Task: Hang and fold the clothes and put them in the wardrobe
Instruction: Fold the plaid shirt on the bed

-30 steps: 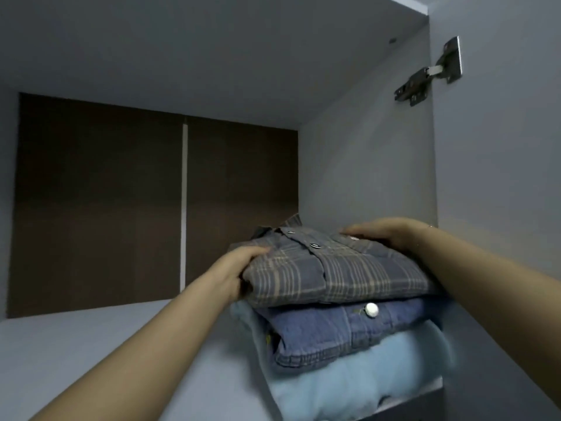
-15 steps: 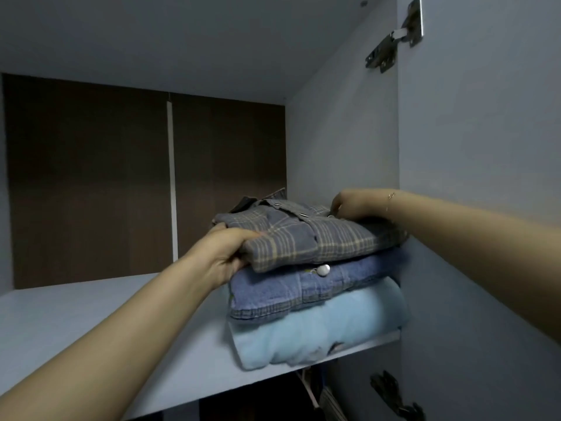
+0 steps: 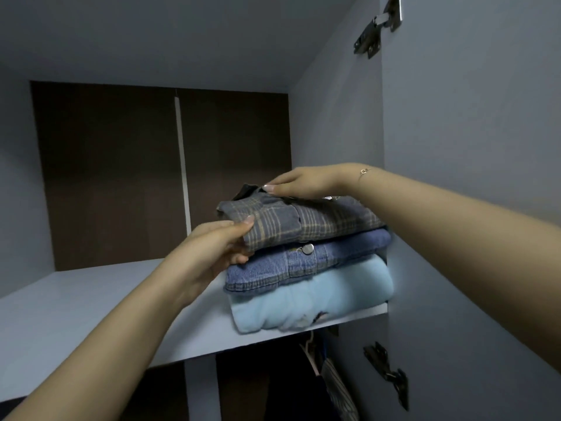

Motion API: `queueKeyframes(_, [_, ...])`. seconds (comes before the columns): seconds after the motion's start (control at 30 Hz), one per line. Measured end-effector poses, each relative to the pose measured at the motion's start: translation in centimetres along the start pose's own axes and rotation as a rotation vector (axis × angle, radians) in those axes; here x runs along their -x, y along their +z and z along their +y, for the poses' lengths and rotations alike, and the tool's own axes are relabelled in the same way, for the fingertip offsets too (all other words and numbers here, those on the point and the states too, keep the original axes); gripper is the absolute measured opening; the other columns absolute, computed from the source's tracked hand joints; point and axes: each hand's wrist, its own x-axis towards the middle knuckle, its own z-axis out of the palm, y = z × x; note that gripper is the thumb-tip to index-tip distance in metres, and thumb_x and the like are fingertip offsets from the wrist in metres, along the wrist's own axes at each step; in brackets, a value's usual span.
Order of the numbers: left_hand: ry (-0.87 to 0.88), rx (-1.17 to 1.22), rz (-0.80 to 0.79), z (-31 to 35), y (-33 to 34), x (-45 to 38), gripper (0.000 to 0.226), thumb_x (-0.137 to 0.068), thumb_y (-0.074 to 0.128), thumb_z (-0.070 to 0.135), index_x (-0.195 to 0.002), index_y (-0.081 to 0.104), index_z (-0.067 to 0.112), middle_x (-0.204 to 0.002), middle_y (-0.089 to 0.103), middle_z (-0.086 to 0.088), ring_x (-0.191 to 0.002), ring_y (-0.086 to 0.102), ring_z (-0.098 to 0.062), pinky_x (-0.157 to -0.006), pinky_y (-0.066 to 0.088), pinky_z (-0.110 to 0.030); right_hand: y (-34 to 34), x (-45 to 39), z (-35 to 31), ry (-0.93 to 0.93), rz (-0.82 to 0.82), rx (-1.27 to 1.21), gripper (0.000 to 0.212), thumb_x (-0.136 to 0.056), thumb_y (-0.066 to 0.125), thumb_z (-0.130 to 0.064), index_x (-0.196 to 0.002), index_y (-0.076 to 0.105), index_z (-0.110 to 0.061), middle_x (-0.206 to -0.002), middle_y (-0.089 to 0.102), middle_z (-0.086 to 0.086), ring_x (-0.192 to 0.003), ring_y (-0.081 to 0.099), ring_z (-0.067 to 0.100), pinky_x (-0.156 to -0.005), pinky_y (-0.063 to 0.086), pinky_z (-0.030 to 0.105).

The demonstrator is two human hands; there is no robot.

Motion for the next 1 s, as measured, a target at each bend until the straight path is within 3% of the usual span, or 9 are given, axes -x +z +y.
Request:
queueKeyframes(0.17, [0.135,0.066,0.152,0.7,-2.3,0.2,0.023,-0.096,0.054,0.009,-0.077,0.066,0.005,-0.058,0.064,0.004,-0.051,0.057,0.0,-0.05,0.049,-0.012,2.0,-1.2,0.0,0.057,-0.074,0.041,0.069,-0.094,0.025,-0.071,-0.151,0.032,-0.032,-0.16,0.022,-0.005,-0.148,0.019,0.018,-0.122,0.008,0.041])
queueKeyframes(0.3, [0.121,-0.038,0.139,-1.5,-3.3,1.5,0.022,-0.086,0.064,0.03,-0.08,0.07,0.011,-0.072,0.069,0.006,-0.062,0.059,0.001,-0.062,0.045,-0.018,3.5,-1.1,1.4,0.049,-0.088,0.003,0.068,-0.092,0.026,-0.072,-0.15,0.031,-0.037,-0.161,0.018,-0.009,-0.15,0.011,0.016,-0.121,0.001,0.048])
queueKeyframes(0.4, [0.118,-0.125,0.069,-2.9,-2.7,2.0,0.035,-0.082,0.062,0.043,-0.086,0.073,0.01,-0.083,0.071,0.002,-0.07,0.059,-0.001,-0.06,0.044,-0.015,3.6,-0.7,2.3,0.042,-0.07,-0.037,0.065,-0.094,0.029,-0.069,-0.15,0.031,-0.036,-0.16,0.02,-0.011,-0.149,0.011,0.013,-0.12,-0.001,0.042])
queueKeyframes(0.6, [0.238,-0.235,0.133,-2.6,-1.9,2.6,0.042,-0.097,0.051,0.036,-0.077,0.052,0.0,-0.056,0.041,0.0,-0.05,0.035,-0.007,-0.047,0.03,-0.015,3.2,0.7,2.2,0.025,-0.053,-0.067,0.06,-0.093,0.035,-0.067,-0.146,0.039,-0.038,-0.156,0.03,-0.013,-0.145,0.023,0.012,-0.117,0.008,0.035])
queueKeyframes(0.73, [0.268,-0.281,0.119,-2.9,-2.3,3.8,0.034,-0.093,0.056,0.04,-0.094,0.065,0.007,-0.073,0.058,-0.002,-0.057,0.045,-0.006,-0.052,0.038,-0.017,2.7,4.3,2.3,-0.022,0.153,-0.151,0.074,-0.071,0.047,-0.086,-0.133,0.053,-0.045,-0.142,0.049,-0.017,-0.133,0.043,0.008,-0.114,0.025,0.031])
queueKeyframes(0.8, [0.272,-0.265,0.114,-3.2,-2.1,4.6,0.022,-0.091,0.061,0.032,-0.099,0.068,0.012,-0.076,0.067,0.005,-0.062,0.056,-0.003,-0.053,0.043,-0.014,3.8,7.2,3.1,-0.077,0.317,-0.183,0.077,-0.063,0.055,-0.087,-0.131,0.053,-0.049,-0.136,0.049,-0.026,-0.131,0.04,-0.003,-0.12,0.012,0.039])
queueKeyframes(0.87, [0.267,-0.229,0.159,-3.5,-1.6,4.8,0.016,-0.094,0.06,0.021,-0.102,0.066,0.008,-0.079,0.071,0.001,-0.071,0.066,-0.008,-0.056,0.048,-0.014,6.1,10.0,4.2,-0.077,0.484,-0.151,0.07,-0.065,0.06,-0.069,-0.132,0.049,-0.052,-0.135,0.042,-0.03,-0.13,0.029,-0.009,-0.119,-0.009,0.044])
queueKeyframes(0.9, [0.255,-0.185,0.182,-3.6,-1.3,4.9,0.017,-0.095,0.059,0.018,-0.103,0.065,0.005,-0.083,0.072,-0.004,-0.076,0.07,-0.013,-0.058,0.051,-0.015,7.3,11.0,4.7,-0.062,0.561,-0.128,0.068,-0.068,0.062,-0.054,-0.135,0.048,-0.049,-0.138,0.041,-0.028,-0.132,0.027,-0.007,-0.118,-0.012,0.045])
queueKeyframes(1.0, [0.26,-0.064,0.212,-3.2,-0.6,4.7,0.019,-0.097,0.055,0.015,-0.105,0.06,-0.001,-0.091,0.071,-0.013,-0.085,0.074,-0.022,-0.066,0.057,-0.019,9.2,11.8,5.9,-0.038,0.792,-0.05,0.053,-0.082,0.065,-0.011,-0.133,0.059,-0.027,-0.138,0.053,-0.011,-0.134,0.04,0.012,-0.121,0.006,0.046])
